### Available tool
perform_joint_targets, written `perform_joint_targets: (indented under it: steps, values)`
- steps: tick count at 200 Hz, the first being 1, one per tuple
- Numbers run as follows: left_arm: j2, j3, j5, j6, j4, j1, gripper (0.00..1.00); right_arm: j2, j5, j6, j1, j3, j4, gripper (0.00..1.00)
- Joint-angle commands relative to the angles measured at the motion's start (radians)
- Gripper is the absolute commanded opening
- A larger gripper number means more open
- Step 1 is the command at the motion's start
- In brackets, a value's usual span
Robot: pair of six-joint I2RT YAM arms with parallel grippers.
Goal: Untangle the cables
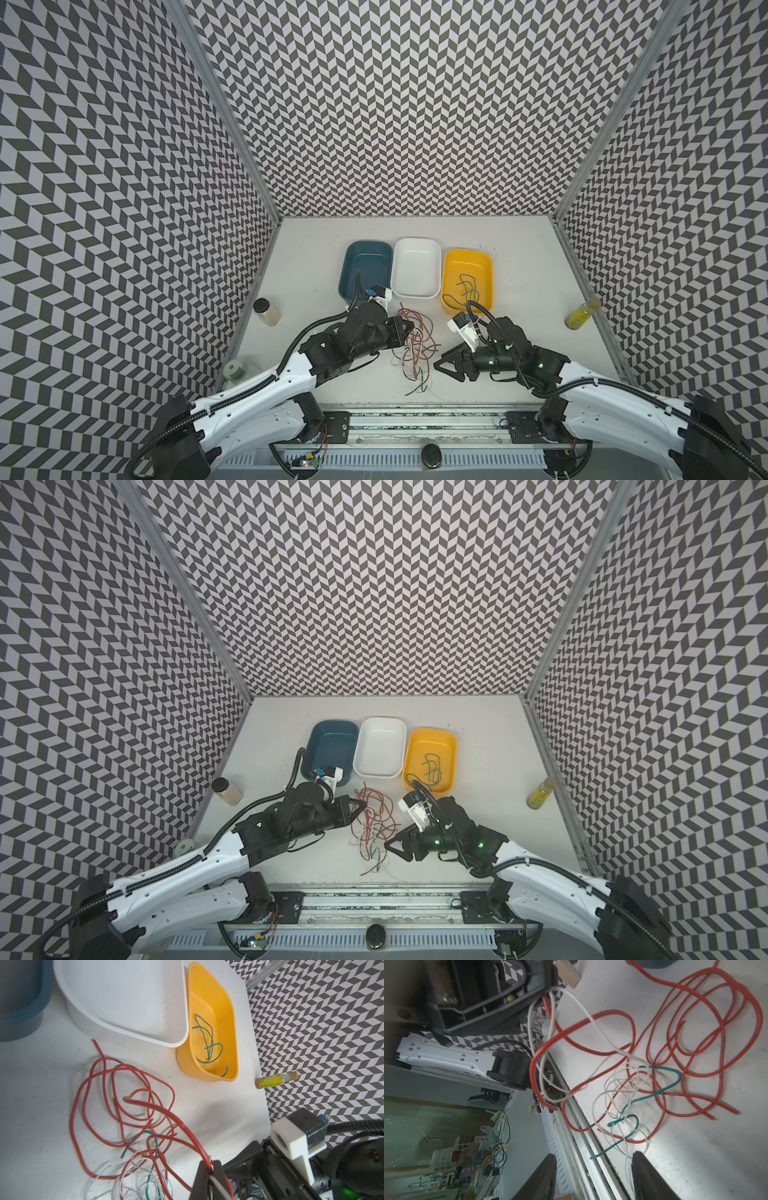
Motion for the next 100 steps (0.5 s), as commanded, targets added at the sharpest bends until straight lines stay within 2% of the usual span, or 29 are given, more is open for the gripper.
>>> perform_joint_targets:
  steps: [1,18,48,100]
  values:
    - [0.032,0.025,-0.071,0.008,-0.071,-0.023,0.00,-0.001,0.111,0.038,0.027,0.072,0.054,0.56]
    - [0.059,0.037,-0.109,0.011,-0.098,-0.047,0.00,0.004,0.190,0.095,0.033,0.102,0.016,0.54]
    - [0.101,0.055,-0.140,0.010,-0.107,-0.073,0.00,0.002,0.268,0.146,0.078,0.112,0.053,0.51]
    - [0.110,0.088,-0.166,-0.002,-0.112,-0.079,0.00,0.104,0.327,0.156,0.156,0.140,0.068,0.42]
